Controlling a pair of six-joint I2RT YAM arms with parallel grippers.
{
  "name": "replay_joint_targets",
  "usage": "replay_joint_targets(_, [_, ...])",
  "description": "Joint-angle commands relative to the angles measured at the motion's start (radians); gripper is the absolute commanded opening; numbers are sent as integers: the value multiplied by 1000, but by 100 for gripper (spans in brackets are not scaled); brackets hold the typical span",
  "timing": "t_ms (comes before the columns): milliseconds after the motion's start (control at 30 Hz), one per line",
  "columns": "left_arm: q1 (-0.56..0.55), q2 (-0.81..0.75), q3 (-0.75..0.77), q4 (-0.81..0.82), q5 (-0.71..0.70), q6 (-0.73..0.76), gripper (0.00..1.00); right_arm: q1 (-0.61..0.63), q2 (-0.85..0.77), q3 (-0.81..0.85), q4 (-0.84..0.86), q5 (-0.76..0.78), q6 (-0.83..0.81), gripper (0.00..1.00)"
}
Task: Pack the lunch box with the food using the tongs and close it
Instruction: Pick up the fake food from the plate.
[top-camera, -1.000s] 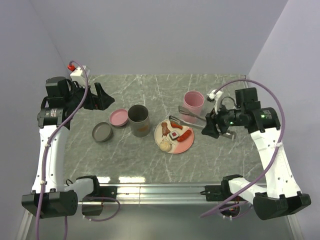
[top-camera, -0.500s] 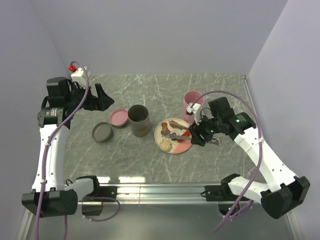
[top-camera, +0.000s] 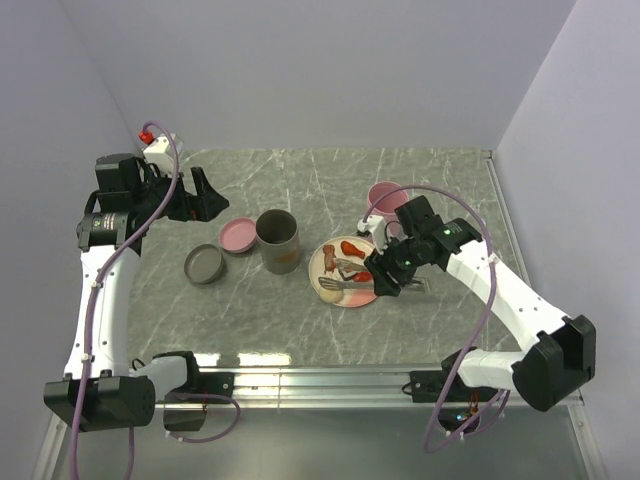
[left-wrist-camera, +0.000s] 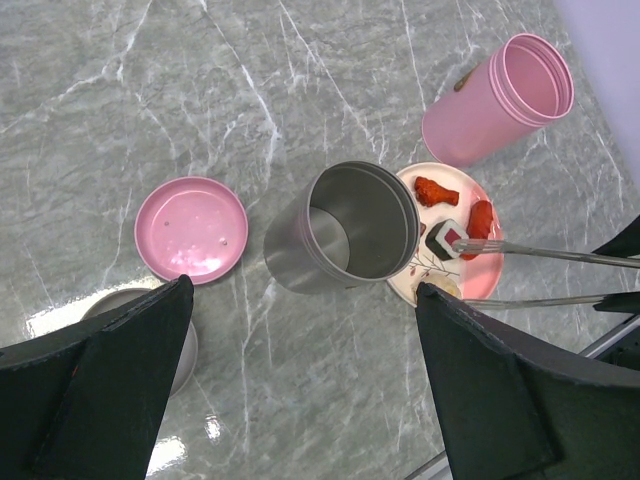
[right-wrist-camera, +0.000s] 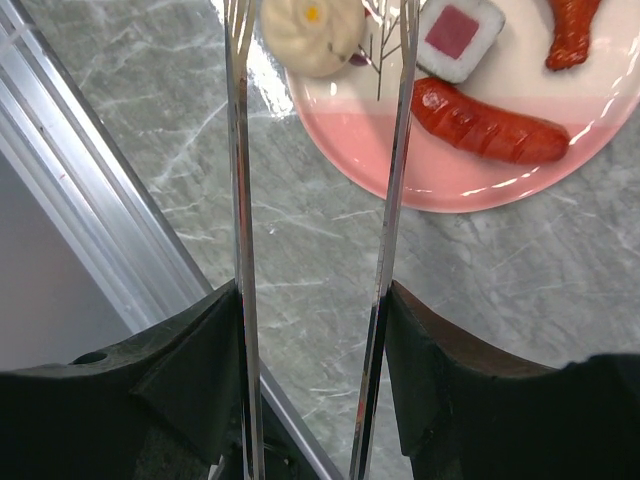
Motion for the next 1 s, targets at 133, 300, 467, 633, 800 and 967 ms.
replay_joint_targets(133, [2,-3,15,26,7,8,99,8,44,-22,2,-44,-17,62])
replay_joint_targets(300, [2,0,15,27,15,6,99,7,63,-36,9,-48,-16,63])
replay_joint_targets(467, [2,6,15,29,19,3,99,5,85,-44,19,-42,-17,63])
replay_joint_targets(633, [2,9,16,30,18,3,99,11,100,-50,25,-44,-21,63])
replay_joint_targets(800, [2,11,10,35,16,-3,99,11,99,-56,28,-36,-22,62])
replay_joint_targets(967, [2,12,12,35,18,-1,99,10,99,-56,34,-25,-19,55])
